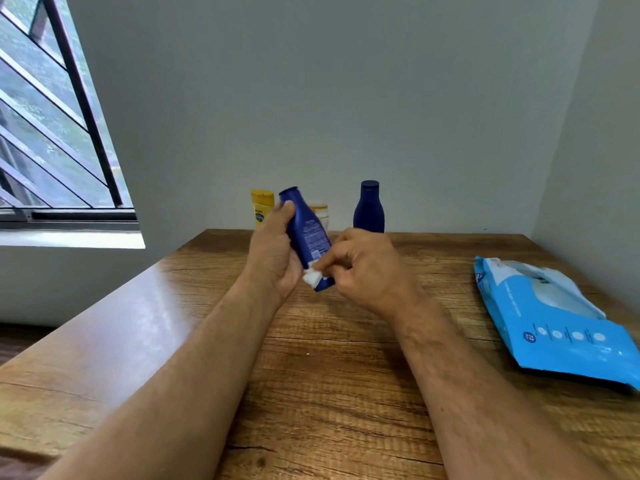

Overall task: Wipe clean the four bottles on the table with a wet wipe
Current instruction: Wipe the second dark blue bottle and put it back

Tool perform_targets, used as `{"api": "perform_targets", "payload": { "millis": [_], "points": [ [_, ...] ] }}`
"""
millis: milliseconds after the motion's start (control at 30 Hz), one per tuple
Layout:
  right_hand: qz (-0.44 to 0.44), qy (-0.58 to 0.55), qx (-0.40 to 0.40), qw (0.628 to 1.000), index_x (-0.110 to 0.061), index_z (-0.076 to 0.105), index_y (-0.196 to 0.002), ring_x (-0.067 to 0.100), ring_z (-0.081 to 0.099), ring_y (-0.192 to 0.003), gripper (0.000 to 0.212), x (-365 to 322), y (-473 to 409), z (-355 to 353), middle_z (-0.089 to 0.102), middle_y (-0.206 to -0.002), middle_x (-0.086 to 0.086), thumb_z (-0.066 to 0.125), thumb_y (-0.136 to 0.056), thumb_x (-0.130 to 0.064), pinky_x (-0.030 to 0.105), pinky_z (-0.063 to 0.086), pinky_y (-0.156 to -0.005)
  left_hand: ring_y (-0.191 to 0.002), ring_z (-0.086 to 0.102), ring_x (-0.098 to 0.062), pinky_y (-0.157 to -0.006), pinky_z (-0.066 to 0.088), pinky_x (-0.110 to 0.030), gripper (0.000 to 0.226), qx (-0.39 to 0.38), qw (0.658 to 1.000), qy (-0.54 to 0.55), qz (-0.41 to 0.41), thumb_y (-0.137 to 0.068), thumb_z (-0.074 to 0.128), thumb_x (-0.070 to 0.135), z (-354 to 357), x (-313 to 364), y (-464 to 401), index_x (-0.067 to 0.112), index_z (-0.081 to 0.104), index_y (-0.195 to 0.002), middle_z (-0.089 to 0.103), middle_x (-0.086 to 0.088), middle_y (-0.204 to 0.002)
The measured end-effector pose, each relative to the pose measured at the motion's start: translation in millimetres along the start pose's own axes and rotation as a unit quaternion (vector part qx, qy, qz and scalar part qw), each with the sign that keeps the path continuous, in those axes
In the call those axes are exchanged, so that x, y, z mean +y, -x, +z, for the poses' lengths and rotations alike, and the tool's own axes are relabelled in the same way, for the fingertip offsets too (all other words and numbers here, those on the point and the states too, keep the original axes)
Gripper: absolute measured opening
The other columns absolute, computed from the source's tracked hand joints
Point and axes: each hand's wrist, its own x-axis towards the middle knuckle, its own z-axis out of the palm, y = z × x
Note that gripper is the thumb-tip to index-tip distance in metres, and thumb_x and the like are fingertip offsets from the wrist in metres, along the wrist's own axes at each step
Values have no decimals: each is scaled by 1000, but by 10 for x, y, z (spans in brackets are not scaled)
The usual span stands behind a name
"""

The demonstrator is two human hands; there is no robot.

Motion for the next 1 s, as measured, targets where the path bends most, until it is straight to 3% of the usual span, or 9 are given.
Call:
{"api": "perform_targets", "payload": {
  "millis": [67, 167, 267, 367, 467, 633, 800, 900, 1000],
  "points": [
    [9, 3, -27, 1000, -25, 79, -97, 4, 57, -89, 18, -13, 6, 2, 57, -98, -13, 71, -87, -13, 4, 44, -70, -93, 66, -29, -86, 59, -51, 44, 31, 999, 9, 17, -100, 59, 23, -40, 24, -52, 2, 51, -138, 64, -18, -108],
    [15, -5, -29, 999, -25, 79, -95, 7, 59, -91, 18, 29, 13, -2, 59, -99, -11, 71, -86, -12, 11, 49, -75, -99, 67, -31, -90, 57, -53, 43, 33, 999, 7, 5, -99, 60, 23, -29, -16, -49, 4, 52, -136, 64, -19, -114],
    [11, -28, 26, 999, -27, 78, -98, 6, 60, -86, 17, 41, -2, 18, 60, -98, -9, 69, -88, -16, 18, 52, -80, -97, 66, -30, -84, 61, -45, 44, -11, 999, -12, -30, -100, 58, 22, 2, -81, 24, 2, 51, -139, 62, -22, -115],
    [8, -44, 100, 994, -24, 76, -105, 4, 59, -87, 18, 28, -12, 8, 60, -98, -8, 66, -92, -18, 15, 50, -82, -92, 69, -28, -74, 62, -41, 47, -58, 995, -15, -77, -101, 55, 19, 40, -156, 102, -1, 47, -143, 62, -24, -115],
    [0, -40, 147, 988, -22, 75, -109, 4, 58, -88, 19, 24, -3, -22, 60, -98, -7, 64, -94, -18, 11, 48, -81, -101, 69, -31, -80, 61, -44, 48, -92, 992, -4, -92, -101, 53, 17, 69, -167, 125, -2, 44, -144, 61, -27, -122],
    [-17, 2, 59, 998, -22, 78, -102, 6, 58, -89, 19, 49, 20, -23, 59, -99, -8, 67, -90, -12, 11, 48, -81, -105, 65, -29, -93, 58, -43, 42, -64, 996, -2, -60, -103, 51, 19, 30, -113, 54, -2, 50, -139, 64, -23, -121],
    [0, 13, -28, 1000, -27, 78, -96, 5, 57, -94, 17, 0, 26, 10, 58, -103, -12, 70, -88, -15, 10, 46, -77, -97, 67, -25, -74, 61, -39, 41, -4, 1000, 25, 8, -102, 54, 20, -100, 80, -67, -1, 52, -136, 66, -17, -111],
    [-7, 13, -5, 1000, -26, 78, -96, 6, 58, -91, 18, 25, 23, -10, 60, -101, -9, 68, -88, -14, 19, 51, -81, -101, 66, -27, -80, 62, -42, 40, -24, 1000, 11, -15, -101, 55, 19, -59, 38, -16, 1, 51, -137, 65, -19, -117],
    [-17, -9, 62, 998, -23, 77, -102, 5, 58, -87, 18, 34, 18, -14, 60, -98, -8, 67, -90, -15, 18, 50, -82, -99, 65, -27, -92, 57, -43, 37, -74, 996, -25, -52, -102, 53, 14, 1, -57, 73, -1, 52, -135, 63, -20, -117]
  ]
}}
